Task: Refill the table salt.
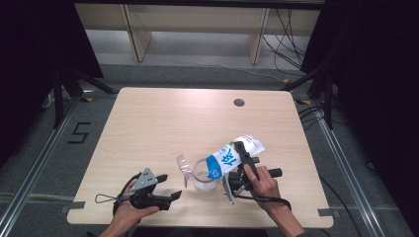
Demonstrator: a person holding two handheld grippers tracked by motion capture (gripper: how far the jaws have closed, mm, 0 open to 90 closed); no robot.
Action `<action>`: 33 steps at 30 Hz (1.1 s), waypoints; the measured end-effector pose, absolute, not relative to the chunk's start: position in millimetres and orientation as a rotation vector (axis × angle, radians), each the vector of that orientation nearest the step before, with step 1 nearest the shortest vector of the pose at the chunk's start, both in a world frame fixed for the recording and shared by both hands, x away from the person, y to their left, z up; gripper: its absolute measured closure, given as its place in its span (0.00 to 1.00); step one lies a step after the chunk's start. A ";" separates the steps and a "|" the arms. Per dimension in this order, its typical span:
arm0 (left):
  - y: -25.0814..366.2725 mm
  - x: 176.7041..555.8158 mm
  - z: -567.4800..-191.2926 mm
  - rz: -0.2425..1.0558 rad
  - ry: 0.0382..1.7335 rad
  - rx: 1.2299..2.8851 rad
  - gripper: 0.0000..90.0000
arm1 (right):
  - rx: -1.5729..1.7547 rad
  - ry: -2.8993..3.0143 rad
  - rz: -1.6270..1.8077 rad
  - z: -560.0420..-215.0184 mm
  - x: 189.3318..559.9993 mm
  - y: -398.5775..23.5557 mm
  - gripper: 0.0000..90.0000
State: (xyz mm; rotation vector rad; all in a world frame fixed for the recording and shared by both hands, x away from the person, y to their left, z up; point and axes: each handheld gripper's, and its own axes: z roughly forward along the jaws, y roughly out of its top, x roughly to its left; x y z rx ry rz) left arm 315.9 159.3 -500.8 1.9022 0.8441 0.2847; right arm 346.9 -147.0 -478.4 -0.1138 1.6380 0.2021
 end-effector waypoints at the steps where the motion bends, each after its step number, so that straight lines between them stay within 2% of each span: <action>1: 159.4 316.0 -500.8 0.285 0.843 1.904 0.23 | -0.123 1.633 0.195 -477.7 346.7 -146.9 0.62; 33: 158.9 316.0 -501.0 0.286 0.846 1.895 0.23 | -0.146 1.626 0.179 -475.4 346.3 -146.5 0.64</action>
